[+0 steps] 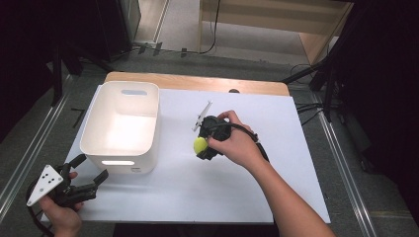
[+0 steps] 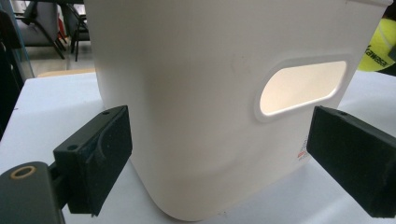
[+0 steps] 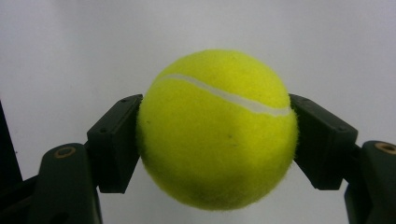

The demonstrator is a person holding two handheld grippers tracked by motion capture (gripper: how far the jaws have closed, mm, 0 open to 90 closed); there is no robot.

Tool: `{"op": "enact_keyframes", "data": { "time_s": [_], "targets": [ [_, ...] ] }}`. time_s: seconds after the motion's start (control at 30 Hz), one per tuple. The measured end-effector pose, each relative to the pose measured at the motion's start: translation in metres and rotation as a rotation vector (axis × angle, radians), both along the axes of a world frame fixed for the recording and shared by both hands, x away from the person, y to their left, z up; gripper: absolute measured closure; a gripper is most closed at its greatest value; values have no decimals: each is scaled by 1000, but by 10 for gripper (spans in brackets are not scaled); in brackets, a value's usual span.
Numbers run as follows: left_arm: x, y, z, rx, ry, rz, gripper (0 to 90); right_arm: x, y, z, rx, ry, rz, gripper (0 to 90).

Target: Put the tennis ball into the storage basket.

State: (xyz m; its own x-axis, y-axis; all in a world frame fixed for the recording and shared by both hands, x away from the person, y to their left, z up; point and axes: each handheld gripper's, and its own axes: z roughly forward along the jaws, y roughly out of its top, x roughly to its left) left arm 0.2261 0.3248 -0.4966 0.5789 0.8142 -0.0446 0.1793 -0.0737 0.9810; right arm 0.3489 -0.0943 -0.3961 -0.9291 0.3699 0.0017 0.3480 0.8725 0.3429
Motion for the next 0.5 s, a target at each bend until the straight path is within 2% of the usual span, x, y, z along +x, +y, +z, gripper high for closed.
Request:
{"op": "enact_keyframes", "data": {
  "time_s": [0.5],
  "targets": [
    [0, 0, 0, -3, 2, 1, 74, 6, 20, 15, 17, 12, 34, 238]
  ]
}}
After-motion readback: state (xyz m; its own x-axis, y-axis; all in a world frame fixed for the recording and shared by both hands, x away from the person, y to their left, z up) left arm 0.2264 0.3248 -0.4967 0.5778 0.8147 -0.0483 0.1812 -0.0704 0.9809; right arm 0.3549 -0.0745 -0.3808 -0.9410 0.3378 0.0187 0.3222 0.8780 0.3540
